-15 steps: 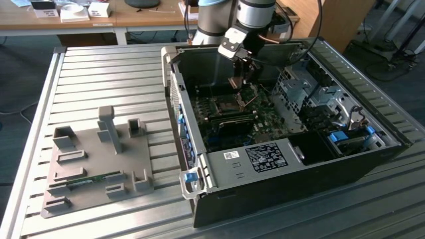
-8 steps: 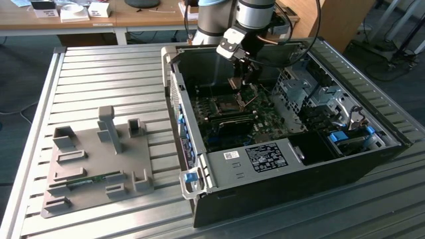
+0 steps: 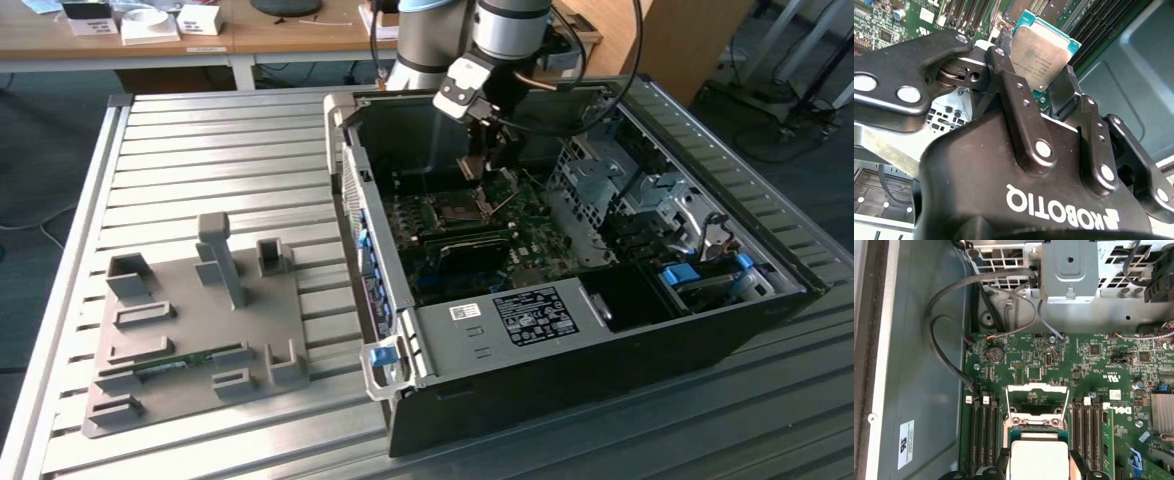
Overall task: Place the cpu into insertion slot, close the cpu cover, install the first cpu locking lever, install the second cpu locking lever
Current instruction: 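Place the cpu into insertion slot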
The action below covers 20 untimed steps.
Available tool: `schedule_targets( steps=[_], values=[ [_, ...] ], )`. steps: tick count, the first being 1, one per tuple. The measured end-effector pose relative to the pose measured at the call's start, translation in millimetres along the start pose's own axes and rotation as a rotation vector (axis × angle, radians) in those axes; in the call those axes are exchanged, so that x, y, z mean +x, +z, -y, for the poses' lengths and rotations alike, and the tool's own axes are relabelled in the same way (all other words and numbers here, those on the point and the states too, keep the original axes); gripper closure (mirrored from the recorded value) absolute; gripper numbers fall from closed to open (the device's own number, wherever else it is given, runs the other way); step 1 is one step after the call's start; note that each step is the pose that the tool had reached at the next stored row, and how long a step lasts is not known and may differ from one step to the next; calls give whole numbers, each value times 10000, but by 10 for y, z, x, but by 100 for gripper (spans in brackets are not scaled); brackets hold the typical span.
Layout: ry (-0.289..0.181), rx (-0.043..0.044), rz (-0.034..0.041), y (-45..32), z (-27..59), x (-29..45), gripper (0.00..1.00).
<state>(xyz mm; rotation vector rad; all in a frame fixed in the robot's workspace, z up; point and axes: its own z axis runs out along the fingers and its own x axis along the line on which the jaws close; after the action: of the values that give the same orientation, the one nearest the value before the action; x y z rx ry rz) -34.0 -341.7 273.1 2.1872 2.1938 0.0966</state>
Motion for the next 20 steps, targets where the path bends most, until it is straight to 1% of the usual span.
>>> schedule_targets(
  steps=[3,5,10,20],
  values=[
    [0,0,0,3,6,0,46],
    [0,0,0,36,19,0,46],
    [2,-2,-3,46,22,0,46],
    [14,1,3,86,65,-1,46]
  ],
)
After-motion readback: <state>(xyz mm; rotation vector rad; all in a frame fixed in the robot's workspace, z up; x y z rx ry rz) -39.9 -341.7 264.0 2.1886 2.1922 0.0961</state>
